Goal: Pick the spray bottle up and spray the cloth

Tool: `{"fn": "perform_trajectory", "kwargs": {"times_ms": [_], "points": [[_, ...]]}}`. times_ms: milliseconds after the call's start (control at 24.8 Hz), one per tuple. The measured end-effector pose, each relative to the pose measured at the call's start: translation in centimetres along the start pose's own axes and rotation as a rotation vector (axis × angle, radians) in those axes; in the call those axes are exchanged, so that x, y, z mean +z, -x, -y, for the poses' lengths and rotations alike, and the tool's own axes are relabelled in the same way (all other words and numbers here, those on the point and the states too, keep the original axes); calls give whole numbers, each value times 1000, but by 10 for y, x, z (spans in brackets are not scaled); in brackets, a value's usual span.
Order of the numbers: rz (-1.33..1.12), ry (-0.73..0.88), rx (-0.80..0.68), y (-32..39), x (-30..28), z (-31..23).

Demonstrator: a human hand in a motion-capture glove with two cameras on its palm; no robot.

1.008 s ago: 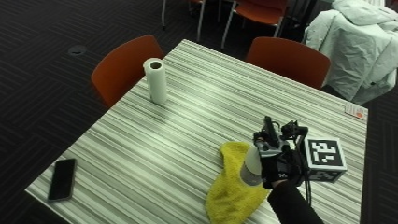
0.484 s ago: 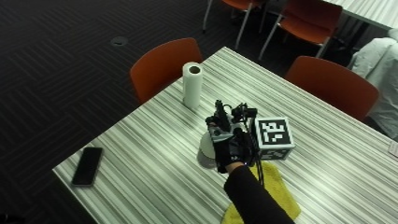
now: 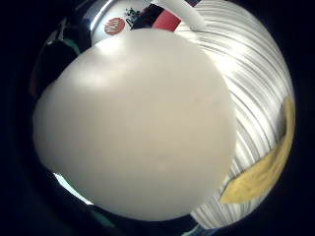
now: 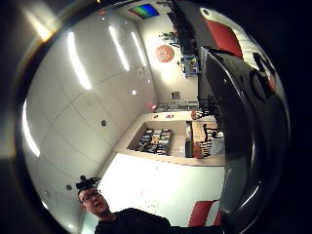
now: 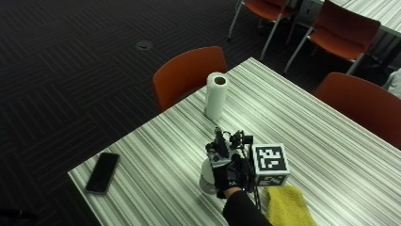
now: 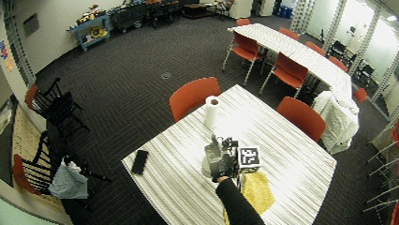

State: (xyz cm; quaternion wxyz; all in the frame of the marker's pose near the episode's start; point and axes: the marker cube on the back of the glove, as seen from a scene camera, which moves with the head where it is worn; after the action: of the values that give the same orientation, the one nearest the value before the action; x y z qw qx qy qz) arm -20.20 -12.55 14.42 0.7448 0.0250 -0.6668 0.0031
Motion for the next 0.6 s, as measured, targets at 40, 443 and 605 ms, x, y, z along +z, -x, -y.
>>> {"fn": "perform_trajectory", "kwargs": {"times_ms": [40,443,605], "points": [[-1,0,11,-6,1,-3],[-18,-14,81,-45,1,-26],[-48,-5,107,-54,6,-25]]}}
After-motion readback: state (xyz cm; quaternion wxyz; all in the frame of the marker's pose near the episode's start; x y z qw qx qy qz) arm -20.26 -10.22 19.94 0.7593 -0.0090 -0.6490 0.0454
